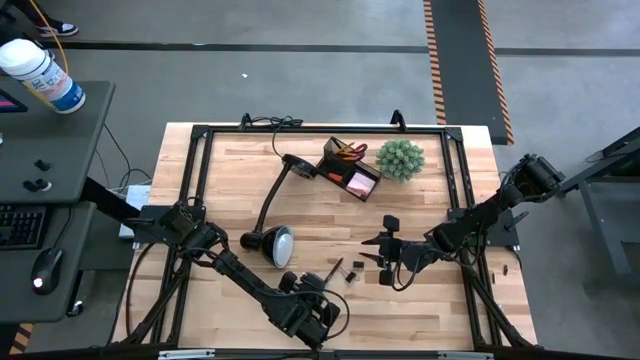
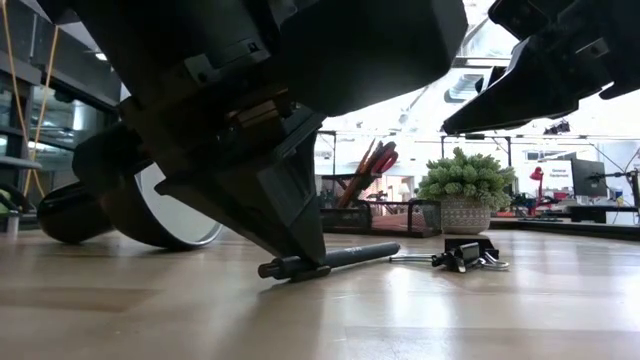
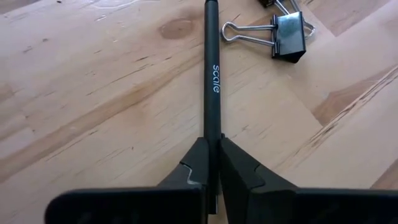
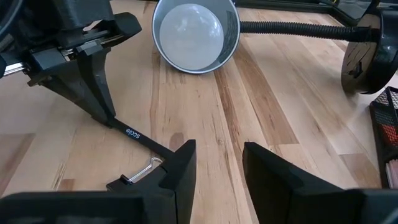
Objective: Pick and place office supplies into organizer
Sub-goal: Put the black pen into the desk organizer
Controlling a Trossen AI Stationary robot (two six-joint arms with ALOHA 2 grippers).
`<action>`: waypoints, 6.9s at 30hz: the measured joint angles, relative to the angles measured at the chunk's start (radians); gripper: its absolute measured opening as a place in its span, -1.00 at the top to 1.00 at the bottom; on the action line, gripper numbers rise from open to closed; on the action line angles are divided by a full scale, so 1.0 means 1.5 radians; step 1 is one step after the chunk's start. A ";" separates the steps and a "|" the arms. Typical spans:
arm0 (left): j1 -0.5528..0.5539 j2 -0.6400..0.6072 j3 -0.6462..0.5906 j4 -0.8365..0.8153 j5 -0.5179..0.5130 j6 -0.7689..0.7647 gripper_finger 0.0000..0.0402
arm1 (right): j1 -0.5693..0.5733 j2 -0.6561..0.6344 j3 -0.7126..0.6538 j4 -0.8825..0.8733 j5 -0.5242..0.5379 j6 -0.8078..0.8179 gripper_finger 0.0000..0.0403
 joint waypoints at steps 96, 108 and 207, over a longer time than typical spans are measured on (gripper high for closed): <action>0.017 -0.012 0.000 -0.089 -0.165 0.071 0.99 | 0.000 0.000 0.000 0.008 0.021 -0.018 0.40; 0.018 -0.132 0.000 -0.280 -0.293 0.104 1.00 | -0.001 0.000 0.000 -0.007 0.050 -0.017 0.40; 0.586 -0.180 0.000 0.101 0.009 2.066 1.00 | -0.185 0.000 0.000 0.008 -0.057 -0.082 0.40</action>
